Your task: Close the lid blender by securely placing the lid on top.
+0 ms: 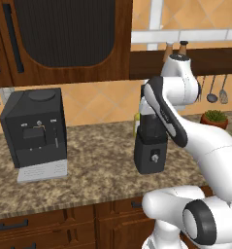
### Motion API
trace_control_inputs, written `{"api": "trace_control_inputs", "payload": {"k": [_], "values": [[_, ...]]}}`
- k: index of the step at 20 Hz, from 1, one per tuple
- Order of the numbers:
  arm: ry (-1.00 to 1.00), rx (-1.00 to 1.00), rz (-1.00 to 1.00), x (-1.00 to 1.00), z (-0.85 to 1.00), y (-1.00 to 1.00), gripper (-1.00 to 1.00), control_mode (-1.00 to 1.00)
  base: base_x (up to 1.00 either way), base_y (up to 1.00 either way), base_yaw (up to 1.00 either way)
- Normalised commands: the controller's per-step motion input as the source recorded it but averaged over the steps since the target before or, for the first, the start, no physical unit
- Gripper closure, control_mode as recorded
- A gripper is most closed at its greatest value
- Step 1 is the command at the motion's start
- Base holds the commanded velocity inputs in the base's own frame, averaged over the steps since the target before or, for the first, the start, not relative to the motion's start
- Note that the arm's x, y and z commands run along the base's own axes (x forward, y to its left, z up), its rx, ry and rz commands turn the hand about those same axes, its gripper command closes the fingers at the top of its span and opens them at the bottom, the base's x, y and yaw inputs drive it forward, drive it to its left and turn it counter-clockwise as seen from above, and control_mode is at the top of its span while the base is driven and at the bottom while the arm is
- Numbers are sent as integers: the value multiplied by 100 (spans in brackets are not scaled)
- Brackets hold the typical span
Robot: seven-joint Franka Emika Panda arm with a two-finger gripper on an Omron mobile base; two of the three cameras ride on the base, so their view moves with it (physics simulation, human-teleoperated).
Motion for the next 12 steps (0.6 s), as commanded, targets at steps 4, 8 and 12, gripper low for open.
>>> {"api": "trace_control_inputs", "payload": {"k": [4, 8, 12], "values": [[-4, 0, 0, -1, 0, -5, -100, -100, 0, 0, 0], [-10, 3, 0, 0, 0, -82, -100, -100, 0, 0, 0], [-3, 6, 0, 1, 0, -92, -100, -100, 0, 0, 0]]}}
